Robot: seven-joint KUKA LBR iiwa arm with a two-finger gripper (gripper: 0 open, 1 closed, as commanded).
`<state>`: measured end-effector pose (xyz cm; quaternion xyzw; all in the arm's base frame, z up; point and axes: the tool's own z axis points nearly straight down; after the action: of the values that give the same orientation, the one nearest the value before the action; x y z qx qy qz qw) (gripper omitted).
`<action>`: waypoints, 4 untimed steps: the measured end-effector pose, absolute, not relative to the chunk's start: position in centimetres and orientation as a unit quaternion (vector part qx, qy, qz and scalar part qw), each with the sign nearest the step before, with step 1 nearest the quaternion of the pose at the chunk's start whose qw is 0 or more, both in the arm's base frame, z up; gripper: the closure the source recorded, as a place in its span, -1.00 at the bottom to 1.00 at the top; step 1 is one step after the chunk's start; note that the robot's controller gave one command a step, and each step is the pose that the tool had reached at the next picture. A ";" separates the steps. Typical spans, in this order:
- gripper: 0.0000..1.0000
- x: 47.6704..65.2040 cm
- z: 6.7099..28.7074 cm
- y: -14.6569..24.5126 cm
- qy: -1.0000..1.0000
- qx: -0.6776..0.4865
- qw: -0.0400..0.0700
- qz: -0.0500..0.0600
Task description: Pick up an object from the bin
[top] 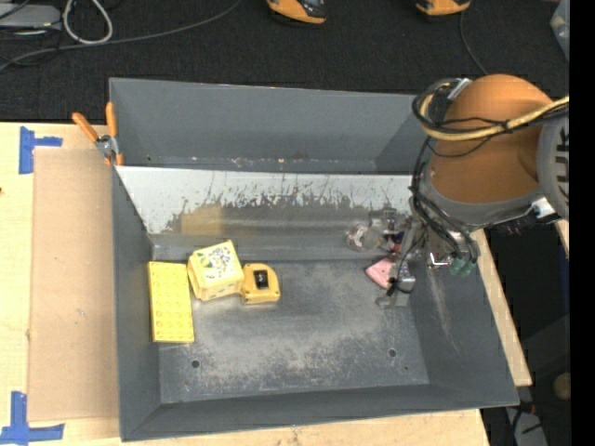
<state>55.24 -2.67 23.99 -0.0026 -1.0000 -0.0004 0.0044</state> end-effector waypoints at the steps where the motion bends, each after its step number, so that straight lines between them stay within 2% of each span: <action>1: -1.00 55.4 24.4 -2.7 -1.000 -0.002 0.000 0.000; 2: -1.00 58.4 17.3 -0.5 -1.000 0.001 -0.002 0.000; 3: -1.00 59.9 16.0 7.2 -1.000 0.004 -0.003 -0.001; 4: -1.00 60.4 15.2 9.9 -1.000 -0.006 0.000 -0.001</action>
Offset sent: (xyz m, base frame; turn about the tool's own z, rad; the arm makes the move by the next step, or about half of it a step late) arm 0.0695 0.0516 -0.1699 -0.0084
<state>60.40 9.87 15.17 -0.0059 -1.0000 -0.0013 -0.0004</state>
